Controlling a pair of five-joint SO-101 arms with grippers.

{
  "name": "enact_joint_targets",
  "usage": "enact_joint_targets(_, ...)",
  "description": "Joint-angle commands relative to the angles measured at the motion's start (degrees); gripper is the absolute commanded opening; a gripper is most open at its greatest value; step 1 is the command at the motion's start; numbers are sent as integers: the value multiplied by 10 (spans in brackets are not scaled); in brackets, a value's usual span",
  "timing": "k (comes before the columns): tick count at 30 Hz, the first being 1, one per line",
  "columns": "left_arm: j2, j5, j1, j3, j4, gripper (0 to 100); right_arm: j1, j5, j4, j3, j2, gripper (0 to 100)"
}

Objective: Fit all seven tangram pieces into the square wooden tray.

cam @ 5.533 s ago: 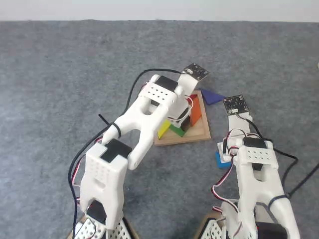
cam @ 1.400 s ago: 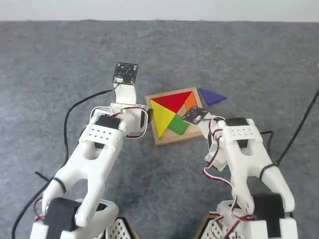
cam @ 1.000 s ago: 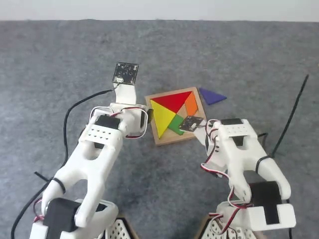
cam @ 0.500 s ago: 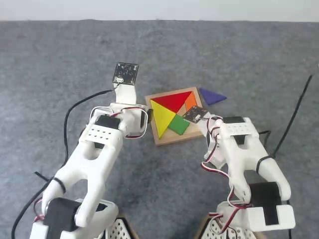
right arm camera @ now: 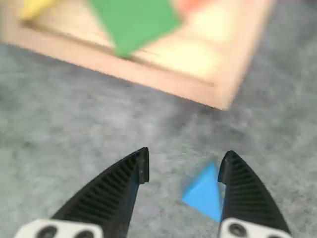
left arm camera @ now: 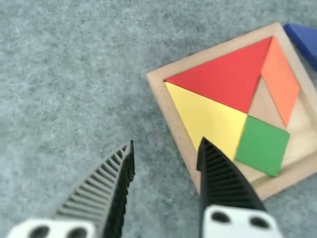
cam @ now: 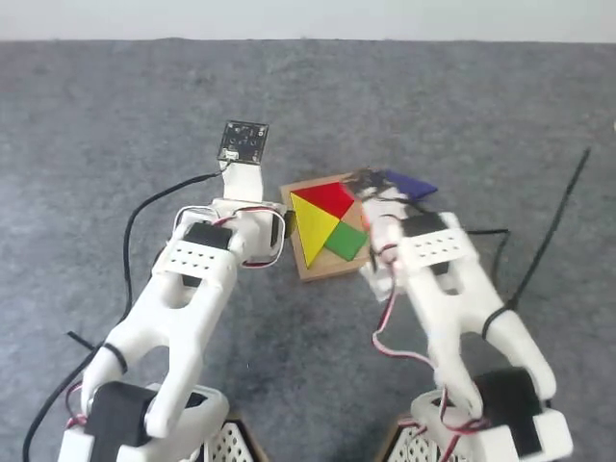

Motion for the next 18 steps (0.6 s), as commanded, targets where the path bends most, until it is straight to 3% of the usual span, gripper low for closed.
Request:
enact_joint_targets(1,-11,-5,-18,-7,1,195,-24,38,54,-47,-24,240)
enact_joint_targets(5,-11,-5,-15,-7,1,195,35,178,127,-40,-28,289)
enact_joint_targets(9,-11,-5,-14,-7,1,195,112,246,122,-10,-22,337)
enact_joint_targets(13,-11,-6,-14,-7,1,195,132,260,77,43,-25,310)
enact_joint_targets(18,-11,-6,-14,-7,0,195,102,247,31,89,-22,307)
